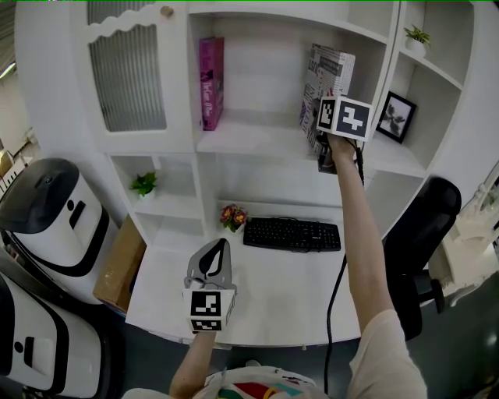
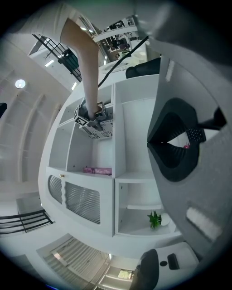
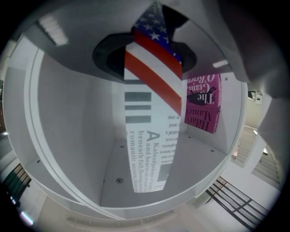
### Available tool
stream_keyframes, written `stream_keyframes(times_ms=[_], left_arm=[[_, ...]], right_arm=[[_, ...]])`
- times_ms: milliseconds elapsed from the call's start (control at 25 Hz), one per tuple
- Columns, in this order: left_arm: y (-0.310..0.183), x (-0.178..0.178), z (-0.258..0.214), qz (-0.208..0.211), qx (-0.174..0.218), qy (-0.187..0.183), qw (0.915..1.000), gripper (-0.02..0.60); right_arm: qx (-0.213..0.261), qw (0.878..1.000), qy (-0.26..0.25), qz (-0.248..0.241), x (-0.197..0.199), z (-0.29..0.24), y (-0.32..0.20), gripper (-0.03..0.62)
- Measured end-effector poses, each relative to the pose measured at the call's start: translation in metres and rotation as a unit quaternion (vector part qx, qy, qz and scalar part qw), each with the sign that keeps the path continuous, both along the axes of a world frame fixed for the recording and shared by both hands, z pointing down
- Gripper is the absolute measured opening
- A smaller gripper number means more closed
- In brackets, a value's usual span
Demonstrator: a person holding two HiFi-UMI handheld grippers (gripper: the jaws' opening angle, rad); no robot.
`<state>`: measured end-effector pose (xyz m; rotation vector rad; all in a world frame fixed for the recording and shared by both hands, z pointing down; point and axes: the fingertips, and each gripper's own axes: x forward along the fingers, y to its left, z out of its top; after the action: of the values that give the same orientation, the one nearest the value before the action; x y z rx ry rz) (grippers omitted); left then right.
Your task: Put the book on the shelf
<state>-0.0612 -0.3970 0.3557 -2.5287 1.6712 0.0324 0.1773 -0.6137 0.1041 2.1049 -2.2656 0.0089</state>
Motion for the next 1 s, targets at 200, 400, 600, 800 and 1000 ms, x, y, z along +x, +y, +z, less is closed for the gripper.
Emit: stream_keyframes(times_ms=[200, 400, 600, 800, 1000], left_arm=[[-0.007, -0.001, 0.004, -0.004, -0.005, -0.001, 1.0000, 0.000], [-0.011, -0.002, 0.002, -0.006, 0.000, -0.005, 1.0000, 0.000], [-0.016, -0.010, 0.011, -0.015, -0.011, -0.001, 0.9998, 0.000], [-0.021, -0.012, 0.011, -0.021, -0.011, -0.003, 0.9997, 0.000], [-0.025, -0.017, 0.006, -0.025, -0.009, 0.004, 0.9996, 0.000]], right_arm=[[0.001, 1.000, 0.002, 0.005, -0.001, 0.001, -0.021, 0.156], [0.005, 1.000, 0.000, 0.014, -0.001, 0.000, -0.040, 0.155], [0.009, 1.000, -0.001, 0.018, -0.001, 0.001, -0.054, 0.155], [0.009, 1.000, -0.003, 0.019, -0.001, 0.001, -0.065, 0.156], [0.010, 1.000, -0.002, 0.018, 0.001, 0.001, -0.065, 0.156]])
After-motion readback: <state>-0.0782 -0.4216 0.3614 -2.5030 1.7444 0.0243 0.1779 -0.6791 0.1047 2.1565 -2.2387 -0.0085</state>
